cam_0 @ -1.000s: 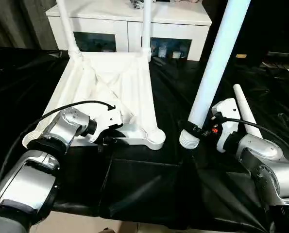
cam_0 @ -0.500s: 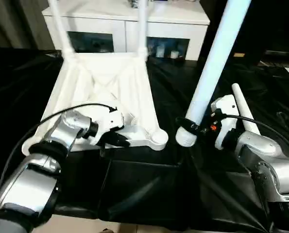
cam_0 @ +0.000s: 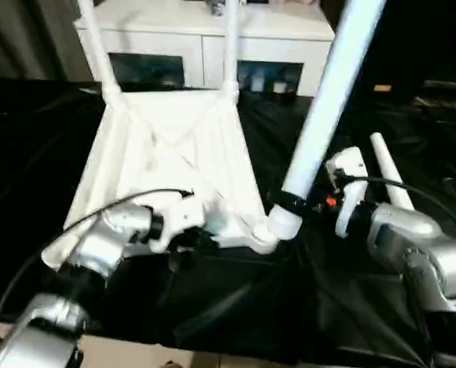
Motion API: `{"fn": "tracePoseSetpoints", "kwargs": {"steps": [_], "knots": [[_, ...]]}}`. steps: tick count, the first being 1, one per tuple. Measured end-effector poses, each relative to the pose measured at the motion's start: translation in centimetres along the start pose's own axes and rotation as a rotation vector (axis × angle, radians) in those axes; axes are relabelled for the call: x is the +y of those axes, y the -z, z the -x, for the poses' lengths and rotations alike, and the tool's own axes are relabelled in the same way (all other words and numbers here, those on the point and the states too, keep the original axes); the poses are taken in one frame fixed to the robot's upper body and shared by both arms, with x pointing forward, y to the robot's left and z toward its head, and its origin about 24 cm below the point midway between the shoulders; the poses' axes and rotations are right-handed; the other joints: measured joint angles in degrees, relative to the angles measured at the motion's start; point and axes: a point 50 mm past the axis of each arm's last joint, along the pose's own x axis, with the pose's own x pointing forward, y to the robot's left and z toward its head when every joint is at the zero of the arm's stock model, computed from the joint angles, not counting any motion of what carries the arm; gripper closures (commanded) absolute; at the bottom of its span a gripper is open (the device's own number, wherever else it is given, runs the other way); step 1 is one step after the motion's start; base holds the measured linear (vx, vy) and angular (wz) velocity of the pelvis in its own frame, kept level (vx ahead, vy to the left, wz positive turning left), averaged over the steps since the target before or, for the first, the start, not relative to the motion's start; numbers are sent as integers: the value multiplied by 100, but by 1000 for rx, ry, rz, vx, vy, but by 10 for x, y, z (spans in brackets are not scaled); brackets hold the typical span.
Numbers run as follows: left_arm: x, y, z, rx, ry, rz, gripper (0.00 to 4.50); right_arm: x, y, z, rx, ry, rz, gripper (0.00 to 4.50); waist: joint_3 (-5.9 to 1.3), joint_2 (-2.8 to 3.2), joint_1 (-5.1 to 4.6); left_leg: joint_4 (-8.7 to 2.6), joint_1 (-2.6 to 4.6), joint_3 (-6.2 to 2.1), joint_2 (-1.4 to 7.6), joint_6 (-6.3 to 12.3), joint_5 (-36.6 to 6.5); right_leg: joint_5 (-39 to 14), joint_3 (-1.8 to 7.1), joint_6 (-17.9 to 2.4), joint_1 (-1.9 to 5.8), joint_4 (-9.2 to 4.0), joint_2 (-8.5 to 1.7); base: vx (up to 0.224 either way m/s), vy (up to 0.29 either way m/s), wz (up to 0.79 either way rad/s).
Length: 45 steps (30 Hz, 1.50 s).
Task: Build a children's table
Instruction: Insert table leg to table base
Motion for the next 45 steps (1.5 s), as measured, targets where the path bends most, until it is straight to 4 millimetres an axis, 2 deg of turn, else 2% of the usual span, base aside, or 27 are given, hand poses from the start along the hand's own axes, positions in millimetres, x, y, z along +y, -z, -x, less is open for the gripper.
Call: {"fn": "tracePoseSetpoints", "kwargs": {"steps": [4,8,12,21,26,36,45], "knots": [[-4,-2,0,6,-9,11,450,-4,7,-5,38,-2,-28,265,6,-11,-5,0,-8,1,0,1,-1,0,-1,0,-4,-5,0,0,0,0],[-4,-2,2,13,-14,17,450,-1,5,-11,50,-37,-20,265,6,-11,-2,-1,-9,1,1,2,-1,0,-1,1,-6,-6,0,0,0,0],[-6,-3,0,16,-20,27,450,-3,9,-21,51,-42,-49,265,6,-15,-30,-1,-8,2,0,1,-1,0,0,0,-6,-6,0,0,0,0],[-6,-3,1,25,-28,31,450,-6,14,-29,21,-35,-78,266,11,-31,-40,-1,-7,2,2,0,0,1,1,-2,-6,-6,1,0,0,0],[-6,-3,1,26,-31,30,450,-6,20,-27,-17,-13,-103,266,11,-47,-38,-1,-5,3,2,-1,1,2,1,-3,-4,-6,1,0,0,0],[-6,-4,-1,23,-36,30,450,-3,35,-16,-138,69,-164,266,8,-36,-36,-1,-4,3,3,-2,1,2,2,-3,-2,-9,1,0,0,0],[-6,-3,-2,18,-33,34,450,9,41,-7,-149,91,-48,266,-4,0,-24,-13,-5,4,3,-2,0,2,1,-3,3,-28,1,0,0,0]]}}
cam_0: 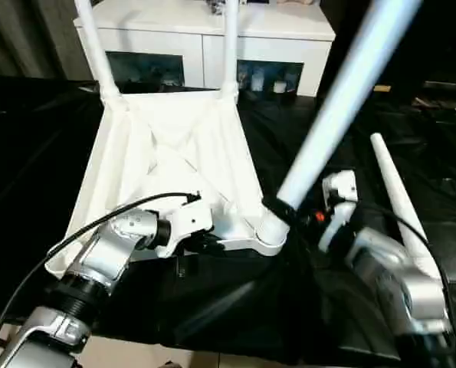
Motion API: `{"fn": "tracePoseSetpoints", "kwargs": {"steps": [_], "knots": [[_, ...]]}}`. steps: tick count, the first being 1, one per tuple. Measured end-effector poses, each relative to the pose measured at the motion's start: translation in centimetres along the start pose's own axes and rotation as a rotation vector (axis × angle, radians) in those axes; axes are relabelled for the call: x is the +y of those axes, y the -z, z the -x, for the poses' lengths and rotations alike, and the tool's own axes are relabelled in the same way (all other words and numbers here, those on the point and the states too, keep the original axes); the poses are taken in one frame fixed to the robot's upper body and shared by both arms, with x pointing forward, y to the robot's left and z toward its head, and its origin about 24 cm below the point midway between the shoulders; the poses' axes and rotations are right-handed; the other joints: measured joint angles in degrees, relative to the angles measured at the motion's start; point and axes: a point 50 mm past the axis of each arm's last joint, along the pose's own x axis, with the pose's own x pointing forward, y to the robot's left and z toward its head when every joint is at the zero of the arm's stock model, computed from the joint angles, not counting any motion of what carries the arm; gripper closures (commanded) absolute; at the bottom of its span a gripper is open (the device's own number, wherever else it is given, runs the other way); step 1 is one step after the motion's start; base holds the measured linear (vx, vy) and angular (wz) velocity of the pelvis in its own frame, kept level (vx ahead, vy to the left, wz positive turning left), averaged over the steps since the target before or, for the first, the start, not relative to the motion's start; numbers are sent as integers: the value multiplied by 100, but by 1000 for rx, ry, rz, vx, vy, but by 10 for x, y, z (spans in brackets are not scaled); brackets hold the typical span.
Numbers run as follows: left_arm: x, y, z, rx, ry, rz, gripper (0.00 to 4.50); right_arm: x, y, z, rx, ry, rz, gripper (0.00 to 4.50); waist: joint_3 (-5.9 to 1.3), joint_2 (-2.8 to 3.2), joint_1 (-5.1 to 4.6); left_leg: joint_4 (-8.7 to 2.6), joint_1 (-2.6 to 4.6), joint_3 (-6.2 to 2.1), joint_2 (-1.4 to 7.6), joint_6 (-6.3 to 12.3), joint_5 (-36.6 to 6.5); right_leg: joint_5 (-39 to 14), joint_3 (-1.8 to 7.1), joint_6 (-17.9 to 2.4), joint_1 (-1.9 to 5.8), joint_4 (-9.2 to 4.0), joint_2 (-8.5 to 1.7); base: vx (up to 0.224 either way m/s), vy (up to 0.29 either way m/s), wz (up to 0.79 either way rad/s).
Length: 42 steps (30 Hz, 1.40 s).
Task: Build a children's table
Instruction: Insert table leg to table base, then rotate leg to tighten
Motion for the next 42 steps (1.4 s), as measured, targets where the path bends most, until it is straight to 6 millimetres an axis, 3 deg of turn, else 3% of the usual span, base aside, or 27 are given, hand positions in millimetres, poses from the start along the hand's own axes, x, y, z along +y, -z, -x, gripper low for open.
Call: {"fn": "tracePoseSetpoints", "kwargs": {"steps": [9,17,29,37,42], "knots": [[0,1,0,-1,-1,-1,450,7,-5,-6,47,-41,106,266,-3,-1,-13,-14,3,1,0,0,0,0,0,0,0,-7,0,0,0,0],[1,3,3,13,-15,7,450,4,-11,-21,159,-110,164,266,-20,-63,-47,-19,9,1,0,-2,1,-1,1,2,0,-8,0,0,0,0],[1,4,3,20,-16,12,450,4,-6,-20,166,-100,143,266,-60,-113,-36,-46,21,2,-1,-6,3,-2,1,3,0,-17,1,0,0,0],[7,6,-4,11,-121,71,450,-1,-5,-39,122,73,122,266,-67,-94,-136,-97,57,3,-2,-24,13,-16,-3,28,-3,-62,2,0,0,0],[15,-7,-25,-4,-252,186,450,-14,-11,-61,103,301,102,266,-54,-63,-221,-112,56,2,-7,-33,19,-14,-2,24,-17,-94,2,0,0,0]]}}
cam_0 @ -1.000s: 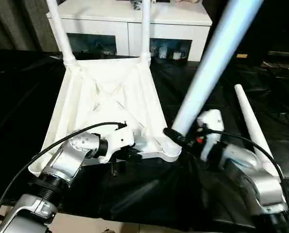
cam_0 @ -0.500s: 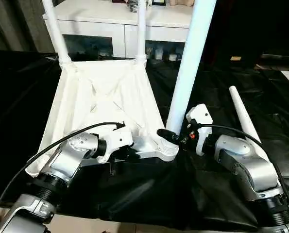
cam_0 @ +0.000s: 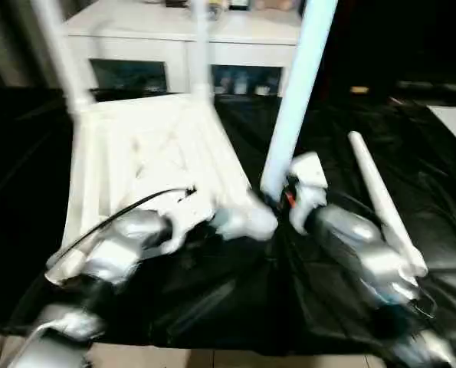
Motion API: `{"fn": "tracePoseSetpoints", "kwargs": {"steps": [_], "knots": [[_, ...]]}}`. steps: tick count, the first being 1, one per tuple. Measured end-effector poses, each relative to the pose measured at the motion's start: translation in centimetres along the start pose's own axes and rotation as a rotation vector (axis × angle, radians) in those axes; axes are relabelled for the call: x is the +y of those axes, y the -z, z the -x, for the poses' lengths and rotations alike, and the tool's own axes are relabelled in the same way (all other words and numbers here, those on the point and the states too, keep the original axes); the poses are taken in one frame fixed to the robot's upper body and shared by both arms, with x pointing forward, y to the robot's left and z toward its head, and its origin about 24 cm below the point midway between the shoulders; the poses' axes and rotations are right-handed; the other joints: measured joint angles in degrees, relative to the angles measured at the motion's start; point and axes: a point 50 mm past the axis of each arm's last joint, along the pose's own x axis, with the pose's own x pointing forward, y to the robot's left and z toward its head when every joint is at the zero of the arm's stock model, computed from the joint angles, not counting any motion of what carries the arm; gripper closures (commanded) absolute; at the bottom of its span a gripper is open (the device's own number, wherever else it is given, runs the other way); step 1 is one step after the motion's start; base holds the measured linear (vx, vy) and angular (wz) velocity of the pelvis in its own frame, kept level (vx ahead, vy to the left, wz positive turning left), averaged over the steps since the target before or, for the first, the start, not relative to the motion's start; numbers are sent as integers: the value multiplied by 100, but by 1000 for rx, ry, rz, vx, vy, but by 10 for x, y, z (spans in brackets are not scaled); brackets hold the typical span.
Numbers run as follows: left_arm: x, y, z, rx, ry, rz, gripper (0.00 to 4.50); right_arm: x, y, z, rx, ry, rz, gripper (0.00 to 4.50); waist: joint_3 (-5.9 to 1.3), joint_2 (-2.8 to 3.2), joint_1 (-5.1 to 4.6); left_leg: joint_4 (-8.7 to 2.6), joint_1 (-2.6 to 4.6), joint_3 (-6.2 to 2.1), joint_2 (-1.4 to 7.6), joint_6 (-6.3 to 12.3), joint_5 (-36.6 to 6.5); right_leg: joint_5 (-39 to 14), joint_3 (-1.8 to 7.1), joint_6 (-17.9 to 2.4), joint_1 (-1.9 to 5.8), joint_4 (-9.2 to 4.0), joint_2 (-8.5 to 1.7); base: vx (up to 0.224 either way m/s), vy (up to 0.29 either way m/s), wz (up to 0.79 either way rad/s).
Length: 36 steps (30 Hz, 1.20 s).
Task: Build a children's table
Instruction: Rotate leg to tighten
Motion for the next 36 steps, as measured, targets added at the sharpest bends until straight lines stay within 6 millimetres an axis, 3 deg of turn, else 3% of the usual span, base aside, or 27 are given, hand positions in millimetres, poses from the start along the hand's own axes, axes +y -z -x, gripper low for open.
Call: {"fn": "tracePoseSetpoints", "kwargs": {"steps": [7,17,19,21,23,27,31,36], "knots": [[-16,-30,-39,7,-174,121,450,-12,-13,-31,11,306,-84,266,-29,-4,13,7,6,3,-5,1,1,57,6,-60,12,-1,-1,0,0,0],[-24,-45,-55,8,-260,170,450,-14,-20,-45,5,447,-101,266,-44,-21,49,-31,1,3,-3,6,-5,54,-4,-44,5,-17,0,19,-3,1],[-24,-44,-54,12,-269,174,450,-12,-20,-48,-2,446,-105,266,-43,-22,32,-31,3,3,-3,5,-5,54,-3,-44,6,-18,0,0,0,0],[-22,-43,-53,15,-275,175,450,-12,-19,-50,-21,424,-114,210,-41,-25,11,-31,3,3,-3,5,-4,55,-3,-44,6,-18,0,0,0,0],[-21,-43,-52,14,-278,177,450,-11,-18,-50,-33,394,-115,210,-40,-25,-2,-31,3,3,-3,4,-4,55,-3,-44,4,-18,0,0,0,0],[-16,-43,-47,4,-279,167,450,-11,-3,-47,-2,337,-131,169,-8,6,-3,-31,-45,3,-3,6,-2,62,-3,-44,-21,-16,1,0,0,0],[-10,-41,-39,-3,-274,142,450,-11,-16,-42,-73,254,-120,133,-1,8,7,-30,-74,3,5,38,22,65,-4,-41,-81,8,8,0,0,0],[-5,-35,-29,-8,-249,110,450,-14,-28,-30,-137,140,-78,89,11,25,52,-30,-88,3,24,47,28,65,-15,-40,-96,4,19,0,0,0]]}}
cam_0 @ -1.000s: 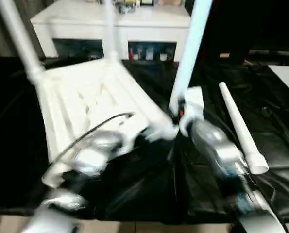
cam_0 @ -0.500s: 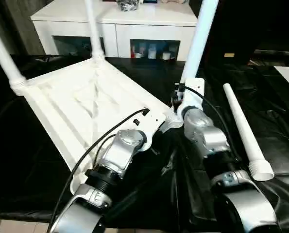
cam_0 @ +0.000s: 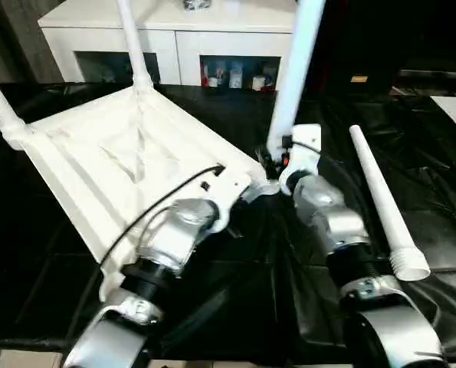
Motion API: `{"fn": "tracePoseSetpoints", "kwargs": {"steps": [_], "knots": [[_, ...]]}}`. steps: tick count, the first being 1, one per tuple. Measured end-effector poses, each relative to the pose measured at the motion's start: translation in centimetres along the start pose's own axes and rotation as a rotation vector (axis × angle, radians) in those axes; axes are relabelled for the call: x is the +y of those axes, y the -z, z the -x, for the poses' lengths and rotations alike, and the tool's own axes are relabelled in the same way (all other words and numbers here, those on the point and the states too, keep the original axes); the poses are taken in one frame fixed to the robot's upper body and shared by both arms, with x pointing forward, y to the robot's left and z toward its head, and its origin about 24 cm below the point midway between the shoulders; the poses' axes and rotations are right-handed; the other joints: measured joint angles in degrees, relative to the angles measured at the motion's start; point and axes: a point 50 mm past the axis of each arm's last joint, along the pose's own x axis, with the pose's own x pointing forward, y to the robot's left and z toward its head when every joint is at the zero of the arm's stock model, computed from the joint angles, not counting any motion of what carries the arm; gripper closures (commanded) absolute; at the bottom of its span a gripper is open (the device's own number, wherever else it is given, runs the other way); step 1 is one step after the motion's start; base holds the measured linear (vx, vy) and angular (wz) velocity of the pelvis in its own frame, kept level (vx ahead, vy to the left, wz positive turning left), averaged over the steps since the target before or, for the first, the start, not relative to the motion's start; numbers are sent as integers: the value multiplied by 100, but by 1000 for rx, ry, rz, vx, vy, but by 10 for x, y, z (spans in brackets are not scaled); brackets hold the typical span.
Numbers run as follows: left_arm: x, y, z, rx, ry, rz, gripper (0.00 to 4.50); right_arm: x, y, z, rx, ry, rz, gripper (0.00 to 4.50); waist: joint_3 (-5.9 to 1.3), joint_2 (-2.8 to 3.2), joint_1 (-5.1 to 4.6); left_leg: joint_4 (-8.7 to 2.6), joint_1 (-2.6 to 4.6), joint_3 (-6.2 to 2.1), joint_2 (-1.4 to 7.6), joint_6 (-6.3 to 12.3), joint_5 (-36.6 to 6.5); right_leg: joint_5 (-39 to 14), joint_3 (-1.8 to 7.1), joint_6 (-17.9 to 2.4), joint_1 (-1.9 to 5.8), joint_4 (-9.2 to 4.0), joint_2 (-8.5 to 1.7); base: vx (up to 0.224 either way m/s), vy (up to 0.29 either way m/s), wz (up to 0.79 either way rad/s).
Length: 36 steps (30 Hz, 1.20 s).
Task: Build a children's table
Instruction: Rotate leg to tighten
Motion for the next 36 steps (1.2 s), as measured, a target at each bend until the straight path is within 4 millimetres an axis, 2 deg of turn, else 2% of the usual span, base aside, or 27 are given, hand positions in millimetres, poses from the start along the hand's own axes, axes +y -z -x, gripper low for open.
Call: {"fn": "tracePoseSetpoints", "kwargs": {"steps": [2,5,7,9,11,16,36], "knots": [[7,4,6,-3,21,-21,450,-7,-2,9,-3,-55,18,71,12,11,10,1,-4,2,1,0,0,0,-2,0,-2,0,0,0,0,0],[18,17,27,-6,136,-77,450,-26,2,43,57,-232,123,46,30,7,132,-1,-4,2,6,1,-2,-1,-7,1,0,-4,0,0,0,0],[25,22,36,-6,189,-112,450,-32,5,52,109,-282,163,38,47,7,140,8,-6,2,7,-1,0,-1,-8,0,-3,2,0,0,0,0],[25,27,44,-4,268,-138,450,-33,6,64,162,-376,233,17,54,8,161,13,-6,6,7,-1,-1,0,-6,0,2,0,-2,0,0,0],[25,28,47,-4,308,-153,450,-32,6,69,184,-429,260,17,58,1,172,17,-6,9,6,-1,-1,0,-5,-1,4,0,-4,0,0,0],[22,32,55,6,410,-176,450,-22,12,87,253,-606,269,17,62,-5,284,23,-7,22,7,0,-2,0,-5,-1,9,1,-12,0,0,0],[18,36,64,22,512,-186,450,-18,29,86,302,-655,287,17,64,-8,322,65,-9,23,12,0,-1,2,-4,-2,10,42,-15,0,0,0]]}}
